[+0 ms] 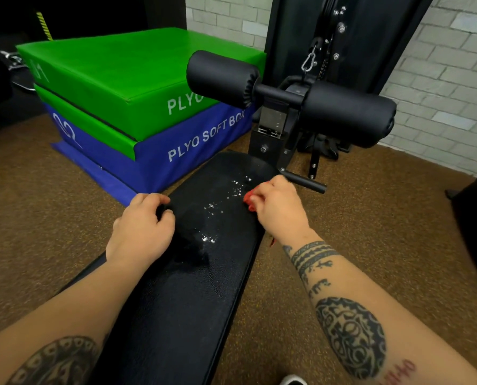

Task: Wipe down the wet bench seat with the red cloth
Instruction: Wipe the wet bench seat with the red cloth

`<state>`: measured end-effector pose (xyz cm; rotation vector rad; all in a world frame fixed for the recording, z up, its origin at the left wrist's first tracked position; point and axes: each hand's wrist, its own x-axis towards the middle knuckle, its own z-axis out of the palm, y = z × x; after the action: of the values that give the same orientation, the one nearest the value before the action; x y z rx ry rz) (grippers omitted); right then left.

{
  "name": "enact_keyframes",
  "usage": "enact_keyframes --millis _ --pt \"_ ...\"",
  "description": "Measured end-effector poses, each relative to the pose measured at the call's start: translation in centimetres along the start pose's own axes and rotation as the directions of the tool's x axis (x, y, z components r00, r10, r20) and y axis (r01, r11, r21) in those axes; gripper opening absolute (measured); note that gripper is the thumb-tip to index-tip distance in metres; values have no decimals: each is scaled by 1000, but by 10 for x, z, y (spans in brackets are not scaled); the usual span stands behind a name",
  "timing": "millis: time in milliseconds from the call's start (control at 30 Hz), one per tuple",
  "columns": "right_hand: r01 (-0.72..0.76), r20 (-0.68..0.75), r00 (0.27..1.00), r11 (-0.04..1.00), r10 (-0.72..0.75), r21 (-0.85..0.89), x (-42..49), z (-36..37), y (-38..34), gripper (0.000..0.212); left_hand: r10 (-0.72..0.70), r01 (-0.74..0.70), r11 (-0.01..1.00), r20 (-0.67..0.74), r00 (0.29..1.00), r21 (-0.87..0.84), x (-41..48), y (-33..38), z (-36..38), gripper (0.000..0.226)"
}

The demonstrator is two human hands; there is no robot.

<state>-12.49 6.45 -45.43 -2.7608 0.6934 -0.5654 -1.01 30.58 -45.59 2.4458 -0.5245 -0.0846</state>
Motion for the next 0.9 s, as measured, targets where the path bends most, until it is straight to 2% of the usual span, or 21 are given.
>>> enact_keyframes --millis 67,133,200,300,367,433,500,567,633,700,733,800,900 --pt "-169 -53 985 985 167 -45 6 -3 10 26 16 -16 1000 -3 1000 -15 -1 0 0 31" --pt "-220 -123 967 975 221 22 6 -5 17 26 28 -28 1000 5 1000 -12 0 2 -1 30" --pt "-115 -105 986 986 128 124 6 -8 17 21 35 -35 999 11 999 -5 0 3 -1 31" --pt "84 74 992 969 -104 232 1 -9 9 12 43 -43 999 14 999 -14 1 2 -1 31" --pt "113 46 991 971 -125 210 2 -2 13 12 45 -45 999 14 999 -16 2 1 -1 31" --pt "49 -43 998 996 -46 79 11 4 26 16 49 -49 999 9 999 -14 2 -1 1 31" --pt "-146 -108 984 989 143 -25 25 1 37 24 52 -52 999 -5 999 -11 3 -2 2 30" --pt "-268 -170 949 963 264 0 37 -6 44 26 54 -54 999 -7 999 -8 5 -4 4 29" --pt "-144 -160 975 987 155 75 43 -8 40 20 64 -64 998 -7 998 -13 6 -6 5 29" --pt "39 -54 998 992 -33 121 45 -5 33 15 68 -68 998 -6 998 -11 7 -6 6 28" --pt "79 6 997 989 -81 127 45 0 31 14 62 -62 998 -4 998 -14 7 -6 6 27" --pt "99 3 995 989 -100 112 47 10 33 12 56 -56 998 -12 998 -16 7 -7 7 26" --pt "37 -77 997 994 -29 103 57 17 44 10 69 -70 998 -22 997 -11 7 -8 7 27"
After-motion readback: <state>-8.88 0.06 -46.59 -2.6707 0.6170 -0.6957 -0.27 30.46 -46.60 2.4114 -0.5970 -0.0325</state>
